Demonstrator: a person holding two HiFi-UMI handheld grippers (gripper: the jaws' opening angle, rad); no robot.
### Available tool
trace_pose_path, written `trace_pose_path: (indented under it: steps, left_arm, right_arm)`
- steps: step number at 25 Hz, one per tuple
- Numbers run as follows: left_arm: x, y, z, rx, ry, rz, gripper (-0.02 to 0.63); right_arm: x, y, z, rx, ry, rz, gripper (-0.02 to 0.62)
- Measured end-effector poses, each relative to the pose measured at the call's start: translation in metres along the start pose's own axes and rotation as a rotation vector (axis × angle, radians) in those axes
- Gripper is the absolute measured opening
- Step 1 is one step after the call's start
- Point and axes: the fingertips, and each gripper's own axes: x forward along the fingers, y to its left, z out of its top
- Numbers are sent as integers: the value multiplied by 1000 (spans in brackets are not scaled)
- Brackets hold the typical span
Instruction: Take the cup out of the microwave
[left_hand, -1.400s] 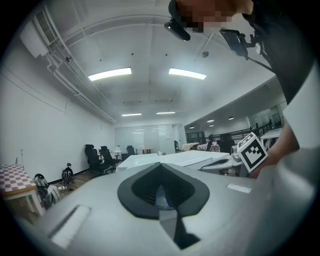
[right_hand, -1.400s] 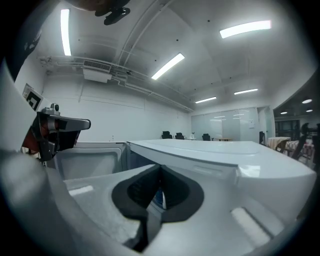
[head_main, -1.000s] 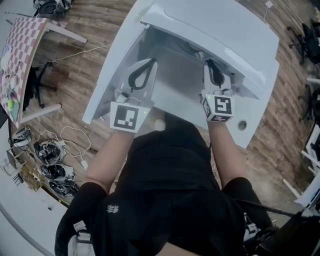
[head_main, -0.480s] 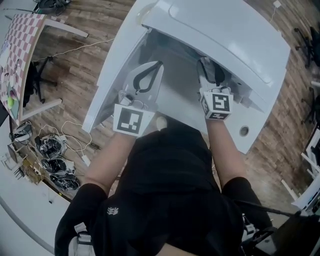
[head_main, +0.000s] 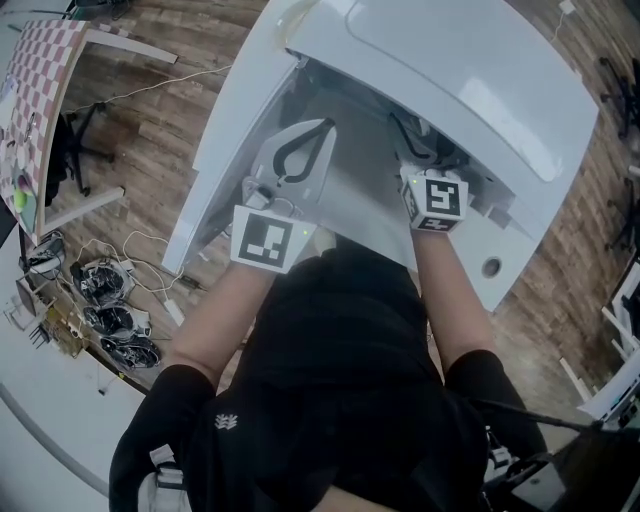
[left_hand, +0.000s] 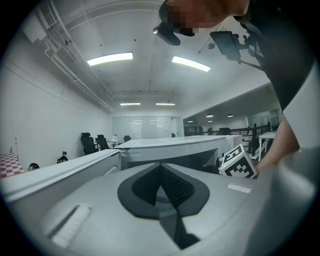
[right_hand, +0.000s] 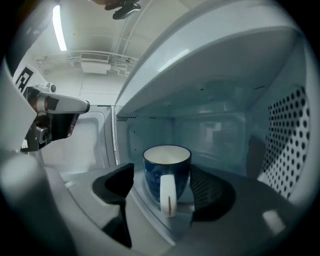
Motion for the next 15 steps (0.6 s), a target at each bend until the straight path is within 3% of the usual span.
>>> trace_pose_path:
  steps: [15]
  left_arm:
    - [15,8,-11,-19,36,10,7]
  right_arm:
    - [34,-14,-14,-19,27,-16,376]
